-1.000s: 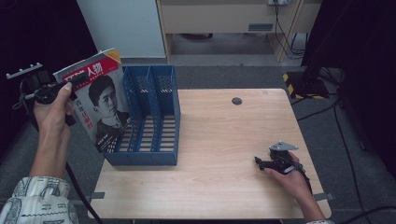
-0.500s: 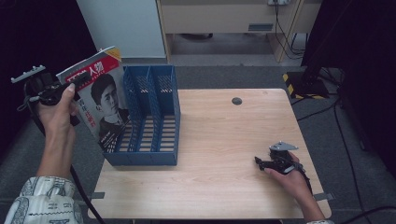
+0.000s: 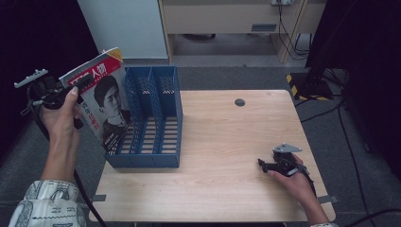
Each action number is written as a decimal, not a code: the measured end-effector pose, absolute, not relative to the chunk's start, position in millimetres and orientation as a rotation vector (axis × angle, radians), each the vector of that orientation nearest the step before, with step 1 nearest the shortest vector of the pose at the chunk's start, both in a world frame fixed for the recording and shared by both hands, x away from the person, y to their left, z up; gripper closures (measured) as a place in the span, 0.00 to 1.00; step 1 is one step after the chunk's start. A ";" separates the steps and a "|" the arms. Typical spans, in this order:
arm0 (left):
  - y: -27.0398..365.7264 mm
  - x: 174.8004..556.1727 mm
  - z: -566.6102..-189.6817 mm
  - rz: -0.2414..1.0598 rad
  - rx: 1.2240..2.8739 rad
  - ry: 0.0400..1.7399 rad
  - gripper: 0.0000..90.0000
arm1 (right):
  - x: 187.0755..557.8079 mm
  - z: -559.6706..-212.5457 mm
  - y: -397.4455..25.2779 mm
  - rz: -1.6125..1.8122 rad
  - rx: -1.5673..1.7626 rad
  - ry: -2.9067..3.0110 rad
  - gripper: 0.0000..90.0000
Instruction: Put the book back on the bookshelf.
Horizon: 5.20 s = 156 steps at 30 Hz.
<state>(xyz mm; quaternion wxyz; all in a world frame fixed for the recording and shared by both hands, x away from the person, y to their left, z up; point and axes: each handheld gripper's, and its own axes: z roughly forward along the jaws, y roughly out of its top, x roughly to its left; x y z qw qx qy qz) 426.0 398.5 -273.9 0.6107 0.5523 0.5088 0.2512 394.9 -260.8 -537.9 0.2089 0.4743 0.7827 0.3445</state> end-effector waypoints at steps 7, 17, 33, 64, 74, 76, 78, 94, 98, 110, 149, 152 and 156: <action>394.3 426.5 -280.5 0.604 1.271 1.153 0.95 | 394.9 -537.9 -260.8 0.959 1.320 2.178 0.23; 389.6 424.9 -295.1 0.645 1.255 1.129 0.95 | 394.9 -537.9 -260.8 0.958 1.320 2.178 0.23; 382.7 422.9 -317.3 0.648 1.258 1.117 0.94 | 394.9 -537.9 -260.8 0.958 1.319 2.178 0.23; 389.1 422.3 -342.2 0.624 1.251 1.145 0.94 | 394.8 -537.9 -260.7 0.959 1.321 2.178 0.23; 383.3 426.8 -357.1 0.603 1.273 1.177 0.93 | 394.8 -537.9 -260.7 0.959 1.321 2.178 0.23; 382.2 427.2 -358.4 0.599 1.270 1.176 0.93 | 394.9 -537.8 -260.8 0.959 1.321 2.178 0.23; 381.8 427.2 -357.8 0.599 1.273 1.174 0.93 | 394.8 -537.8 -260.7 0.959 1.321 2.178 0.23; 382.3 428.4 -356.0 0.609 1.325 1.231 0.91 | 394.8 -537.8 -260.7 0.959 1.321 2.178 0.23; 383.6 427.9 -357.8 0.607 1.325 1.236 0.91 | 394.8 -537.8 -260.7 0.959 1.320 2.179 0.23; 385.6 426.2 -356.8 0.623 1.365 1.279 0.91 | 394.6 -537.8 -260.7 0.960 1.320 2.181 0.23; 386.0 445.5 -297.2 0.750 1.600 1.396 0.73 | 390.6 -537.9 -254.9 0.973 1.293 2.203 0.23; 386.0 448.6 -296.8 0.741 1.617 1.403 0.73 | 390.7 -537.9 -255.0 0.974 1.289 2.205 0.23; 384.6 453.3 -297.7 0.737 1.650 1.423 0.72 | 390.8 -537.7 -255.2 0.973 1.290 2.210 0.23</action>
